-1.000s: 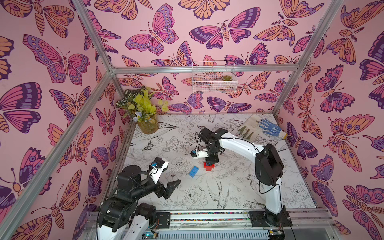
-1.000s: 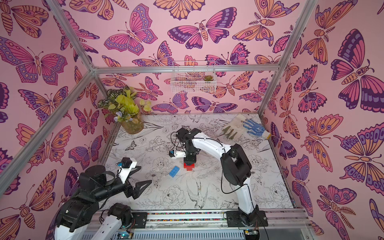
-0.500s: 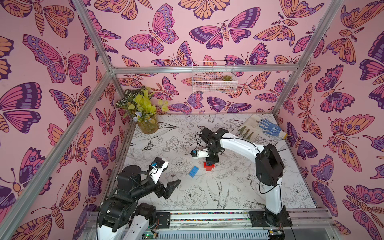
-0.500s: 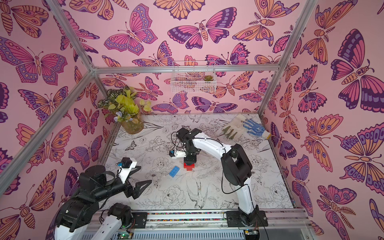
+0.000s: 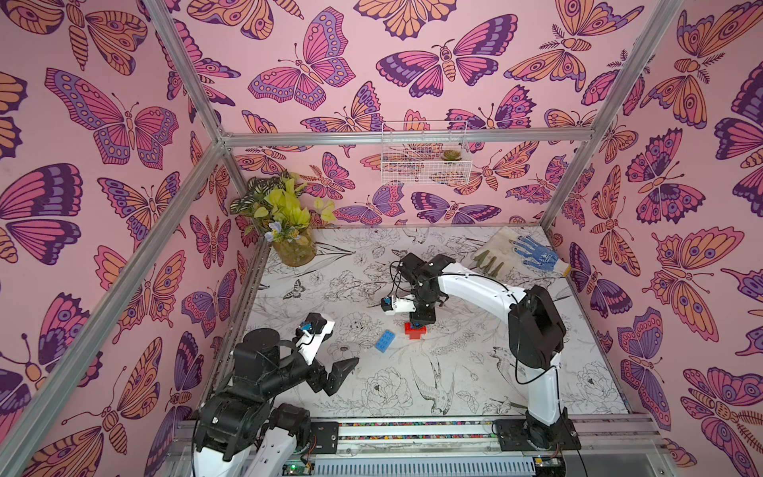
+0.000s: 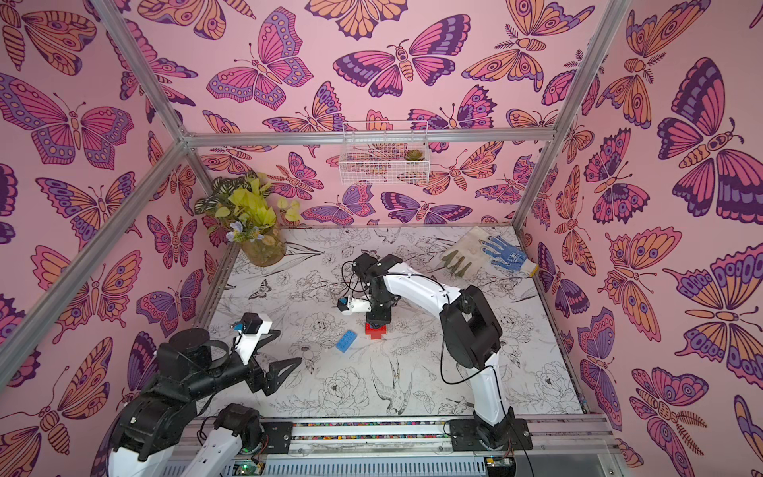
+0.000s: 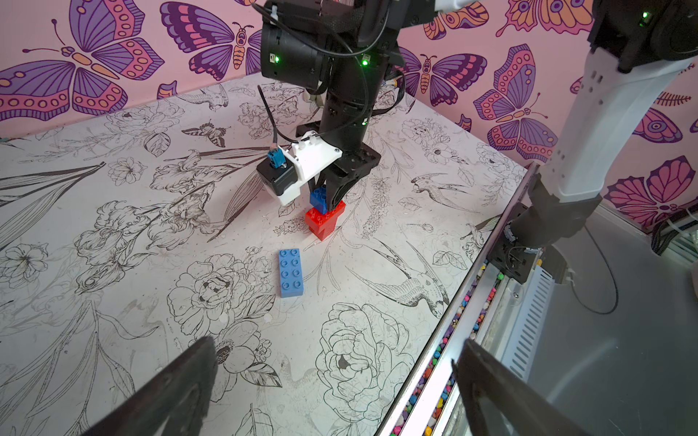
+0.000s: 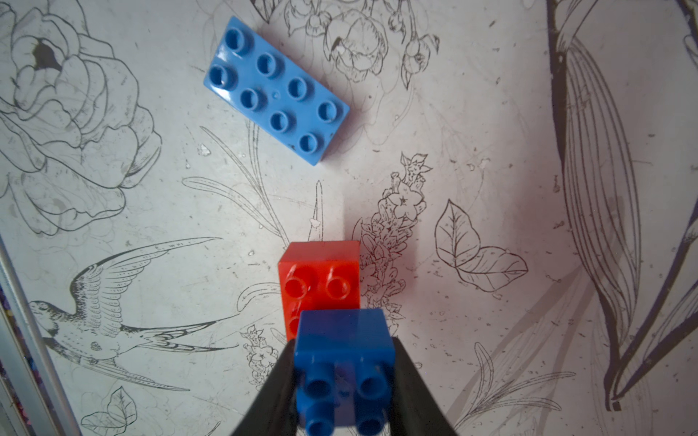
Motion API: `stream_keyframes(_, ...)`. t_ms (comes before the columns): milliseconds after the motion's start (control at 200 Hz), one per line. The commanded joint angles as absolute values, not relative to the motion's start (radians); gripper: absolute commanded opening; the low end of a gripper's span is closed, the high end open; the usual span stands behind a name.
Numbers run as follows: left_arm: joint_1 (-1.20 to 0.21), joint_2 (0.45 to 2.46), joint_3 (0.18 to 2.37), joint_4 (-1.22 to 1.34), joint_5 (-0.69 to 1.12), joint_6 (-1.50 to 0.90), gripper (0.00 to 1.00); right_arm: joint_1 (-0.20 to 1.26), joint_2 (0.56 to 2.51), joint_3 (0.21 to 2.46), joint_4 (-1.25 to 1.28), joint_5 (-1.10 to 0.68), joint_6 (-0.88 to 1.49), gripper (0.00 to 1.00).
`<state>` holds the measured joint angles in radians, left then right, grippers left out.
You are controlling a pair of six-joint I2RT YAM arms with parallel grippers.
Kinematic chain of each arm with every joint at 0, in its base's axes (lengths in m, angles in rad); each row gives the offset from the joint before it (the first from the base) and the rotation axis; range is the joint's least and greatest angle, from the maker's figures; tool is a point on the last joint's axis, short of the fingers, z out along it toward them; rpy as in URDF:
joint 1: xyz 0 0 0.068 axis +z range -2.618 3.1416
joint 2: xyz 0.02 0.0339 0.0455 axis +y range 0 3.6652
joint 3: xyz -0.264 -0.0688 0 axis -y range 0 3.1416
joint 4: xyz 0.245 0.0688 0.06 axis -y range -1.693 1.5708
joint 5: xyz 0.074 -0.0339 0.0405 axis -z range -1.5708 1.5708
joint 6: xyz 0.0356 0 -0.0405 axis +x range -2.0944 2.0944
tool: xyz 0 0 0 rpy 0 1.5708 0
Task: Assemble the letter f with lego
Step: Assemble the lego brick with the lego brick.
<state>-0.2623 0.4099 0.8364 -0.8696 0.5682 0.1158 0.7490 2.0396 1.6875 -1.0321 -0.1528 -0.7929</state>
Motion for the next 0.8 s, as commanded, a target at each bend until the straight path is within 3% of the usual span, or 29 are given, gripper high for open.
stream_keyframes(0,-0.268,0.41,0.851,-0.894,0.568,0.13,1.0,0.741,2.075,1.65,-1.069,-0.133,-0.806,0.21)
stream_keyframes(796,-0.268,0.426,0.854,-0.895,0.576,0.135,1.0,0.743,2.072,1.636,-1.065,-0.165,-0.796,0.2)
